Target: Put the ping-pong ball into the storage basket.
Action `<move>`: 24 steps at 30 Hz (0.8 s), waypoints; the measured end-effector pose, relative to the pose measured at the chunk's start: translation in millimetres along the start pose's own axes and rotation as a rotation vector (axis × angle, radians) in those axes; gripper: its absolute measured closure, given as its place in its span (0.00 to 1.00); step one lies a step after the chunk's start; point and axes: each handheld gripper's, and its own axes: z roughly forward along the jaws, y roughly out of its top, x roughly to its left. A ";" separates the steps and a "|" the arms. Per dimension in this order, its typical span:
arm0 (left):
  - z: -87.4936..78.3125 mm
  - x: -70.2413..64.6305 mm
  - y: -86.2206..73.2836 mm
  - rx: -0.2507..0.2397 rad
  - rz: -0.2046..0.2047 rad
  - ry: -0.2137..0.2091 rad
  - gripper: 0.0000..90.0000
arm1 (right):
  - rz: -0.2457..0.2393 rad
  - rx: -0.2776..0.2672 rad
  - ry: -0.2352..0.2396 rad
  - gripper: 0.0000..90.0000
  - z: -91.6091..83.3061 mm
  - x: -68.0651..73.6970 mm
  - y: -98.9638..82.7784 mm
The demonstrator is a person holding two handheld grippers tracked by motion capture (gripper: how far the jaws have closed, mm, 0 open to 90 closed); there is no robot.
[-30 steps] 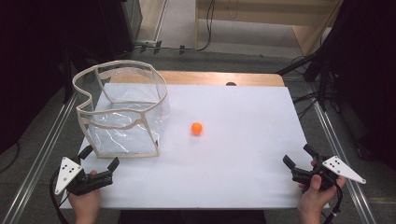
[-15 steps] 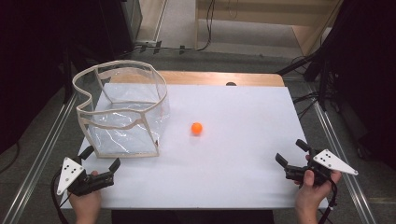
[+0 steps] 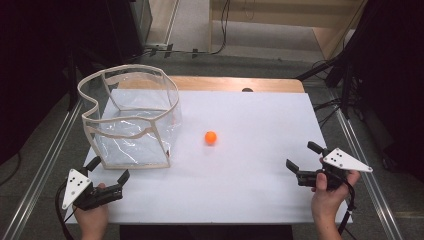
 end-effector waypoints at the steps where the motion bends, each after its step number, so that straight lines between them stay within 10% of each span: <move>1: 0.0 -0.1 0.0 0.000 0.000 0.000 0.00 | -0.006 0.006 0.003 0.00 0.9 0.5 2.7; 24: 1.0 -2.7 -0.2 0.010 0.016 -0.001 0.00 | -0.038 0.093 0.105 0.00 38.6 3.0 32.5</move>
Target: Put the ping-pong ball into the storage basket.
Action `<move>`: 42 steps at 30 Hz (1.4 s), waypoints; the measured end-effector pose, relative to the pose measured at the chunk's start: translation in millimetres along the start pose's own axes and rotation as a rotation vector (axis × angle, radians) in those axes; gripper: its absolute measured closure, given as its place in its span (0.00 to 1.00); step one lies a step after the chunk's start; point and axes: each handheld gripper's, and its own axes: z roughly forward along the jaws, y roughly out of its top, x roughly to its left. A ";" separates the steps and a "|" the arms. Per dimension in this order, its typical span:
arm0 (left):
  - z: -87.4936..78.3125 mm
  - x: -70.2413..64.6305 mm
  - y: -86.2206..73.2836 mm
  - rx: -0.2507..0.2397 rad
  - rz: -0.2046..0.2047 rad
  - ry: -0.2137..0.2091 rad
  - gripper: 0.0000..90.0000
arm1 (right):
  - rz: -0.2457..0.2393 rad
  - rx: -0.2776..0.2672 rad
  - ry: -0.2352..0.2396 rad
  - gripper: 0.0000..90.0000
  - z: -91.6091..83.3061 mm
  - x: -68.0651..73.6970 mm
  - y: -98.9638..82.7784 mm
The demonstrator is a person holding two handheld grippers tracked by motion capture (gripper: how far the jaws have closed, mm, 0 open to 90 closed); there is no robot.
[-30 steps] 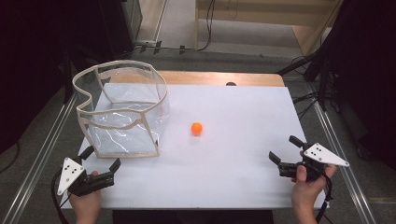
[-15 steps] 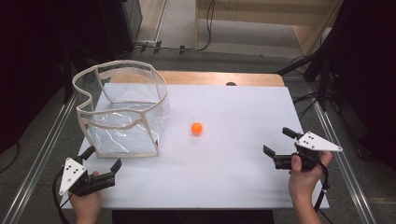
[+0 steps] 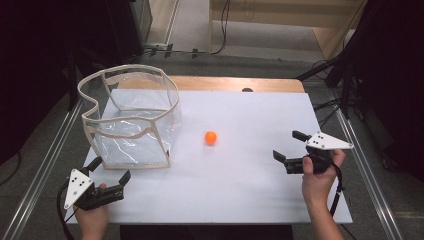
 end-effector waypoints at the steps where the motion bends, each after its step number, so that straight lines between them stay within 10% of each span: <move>1: 0.0 0.0 0.0 0.001 0.002 0.000 0.00 | -0.004 0.002 0.007 0.00 1.9 0.2 2.0; 42: 0.2 -0.7 -0.1 0.002 0.007 -0.002 0.00 | -0.080 0.100 0.111 0.00 52.3 12.6 43.2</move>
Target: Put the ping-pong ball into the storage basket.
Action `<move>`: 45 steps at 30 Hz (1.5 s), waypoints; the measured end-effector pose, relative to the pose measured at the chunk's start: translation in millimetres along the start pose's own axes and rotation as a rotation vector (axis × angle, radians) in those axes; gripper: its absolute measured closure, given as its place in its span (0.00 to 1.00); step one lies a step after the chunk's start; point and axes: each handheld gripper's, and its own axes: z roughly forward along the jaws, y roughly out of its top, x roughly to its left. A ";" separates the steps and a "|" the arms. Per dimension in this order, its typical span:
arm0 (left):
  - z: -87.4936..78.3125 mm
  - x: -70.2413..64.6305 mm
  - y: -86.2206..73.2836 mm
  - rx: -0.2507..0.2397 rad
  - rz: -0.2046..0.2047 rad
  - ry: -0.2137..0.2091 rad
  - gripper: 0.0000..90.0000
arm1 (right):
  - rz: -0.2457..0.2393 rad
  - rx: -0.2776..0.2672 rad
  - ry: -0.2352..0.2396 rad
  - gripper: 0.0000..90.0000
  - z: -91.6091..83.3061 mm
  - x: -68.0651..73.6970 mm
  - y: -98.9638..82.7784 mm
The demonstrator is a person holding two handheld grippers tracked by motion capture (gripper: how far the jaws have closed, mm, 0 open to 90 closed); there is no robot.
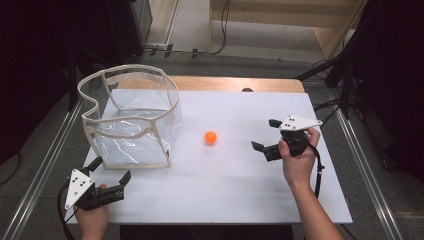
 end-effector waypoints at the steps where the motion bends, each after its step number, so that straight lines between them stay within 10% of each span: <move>1: -0.1 0.1 0.0 0.001 0.002 -0.001 0.00 | 0.003 0.004 0.000 0.00 0.8 0.3 1.0; 45: -0.3 0.6 0.0 -0.004 -0.005 -0.002 0.00 | -0.068 0.160 0.103 0.00 54.1 4.7 45.2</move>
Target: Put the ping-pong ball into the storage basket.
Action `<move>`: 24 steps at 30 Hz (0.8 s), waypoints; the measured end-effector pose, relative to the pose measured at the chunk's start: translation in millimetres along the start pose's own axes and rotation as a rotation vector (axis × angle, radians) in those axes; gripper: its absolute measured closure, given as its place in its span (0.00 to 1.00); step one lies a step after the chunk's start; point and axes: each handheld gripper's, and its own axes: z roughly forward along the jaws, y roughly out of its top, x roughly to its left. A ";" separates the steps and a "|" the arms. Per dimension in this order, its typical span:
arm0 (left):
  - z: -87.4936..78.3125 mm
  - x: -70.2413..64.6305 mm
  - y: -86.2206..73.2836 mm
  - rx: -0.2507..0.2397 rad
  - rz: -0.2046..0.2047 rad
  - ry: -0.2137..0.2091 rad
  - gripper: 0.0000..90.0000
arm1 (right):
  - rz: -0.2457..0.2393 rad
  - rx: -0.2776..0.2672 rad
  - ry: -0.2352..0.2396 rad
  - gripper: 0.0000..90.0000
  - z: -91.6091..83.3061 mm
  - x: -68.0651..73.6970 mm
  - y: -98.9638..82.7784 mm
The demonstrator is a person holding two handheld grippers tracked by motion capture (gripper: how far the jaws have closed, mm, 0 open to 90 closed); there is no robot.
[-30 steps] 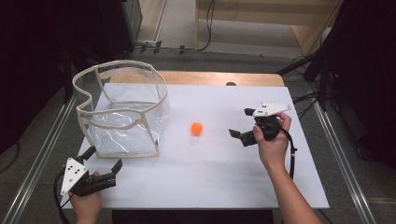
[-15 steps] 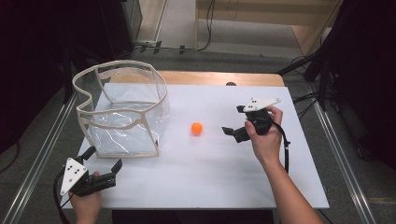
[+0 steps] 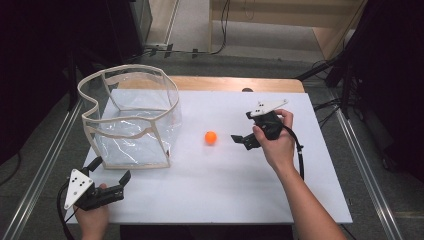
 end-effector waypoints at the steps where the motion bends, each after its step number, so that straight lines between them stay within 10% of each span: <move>1: 0.0 0.0 0.0 0.000 0.000 0.000 0.00 | 0.004 0.004 0.006 0.00 1.4 -0.1 0.6; 24: -0.2 0.3 0.0 0.000 0.002 -0.001 0.00 | -0.006 0.105 0.063 0.00 28.3 -2.1 10.7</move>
